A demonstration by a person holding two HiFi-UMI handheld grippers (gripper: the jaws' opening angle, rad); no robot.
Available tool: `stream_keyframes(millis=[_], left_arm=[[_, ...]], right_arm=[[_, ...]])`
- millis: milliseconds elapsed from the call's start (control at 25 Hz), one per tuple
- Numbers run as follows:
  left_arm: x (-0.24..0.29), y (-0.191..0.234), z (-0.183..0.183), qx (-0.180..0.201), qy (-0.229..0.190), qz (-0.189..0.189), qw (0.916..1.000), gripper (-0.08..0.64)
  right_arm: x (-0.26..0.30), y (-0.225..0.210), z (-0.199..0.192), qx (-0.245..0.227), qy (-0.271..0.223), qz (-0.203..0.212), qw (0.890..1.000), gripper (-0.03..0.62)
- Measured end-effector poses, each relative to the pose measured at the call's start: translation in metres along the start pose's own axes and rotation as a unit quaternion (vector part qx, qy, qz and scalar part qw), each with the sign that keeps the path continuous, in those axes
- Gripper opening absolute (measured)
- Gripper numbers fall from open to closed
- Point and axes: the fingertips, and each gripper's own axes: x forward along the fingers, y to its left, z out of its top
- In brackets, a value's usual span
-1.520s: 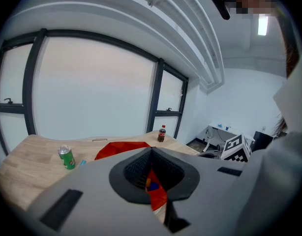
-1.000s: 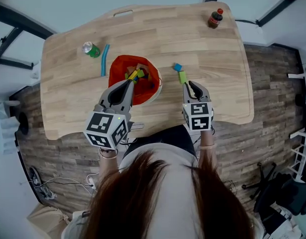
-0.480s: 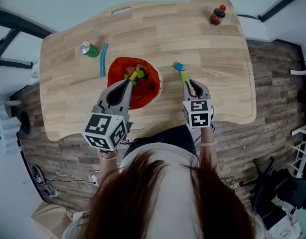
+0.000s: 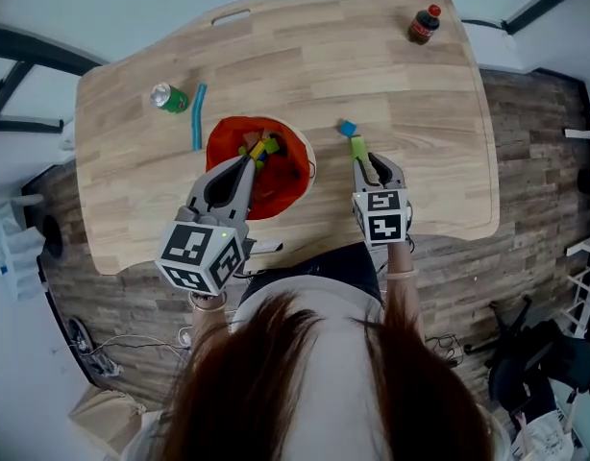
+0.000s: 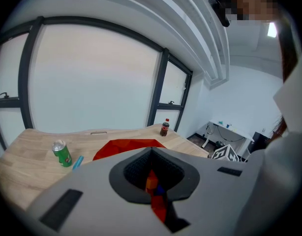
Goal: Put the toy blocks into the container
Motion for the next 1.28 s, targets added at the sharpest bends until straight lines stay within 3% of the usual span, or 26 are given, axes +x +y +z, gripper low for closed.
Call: stream_keyframes(millis=[960,1280], left_arm=[[0.015,0.011,-0.011,-0.015,0.037,-0.003,0.9992,0.009],[0.019,0.015,-0.016,-0.020,0.046,0.001,0.9988,0.009]], right_arm=[[0.047,-0.007,-0.034,0.021,0.072,-0.003,0.997,0.149],[0.059,-0.007,-0.043,0.007,0.094,0.001,0.996,0.155]])
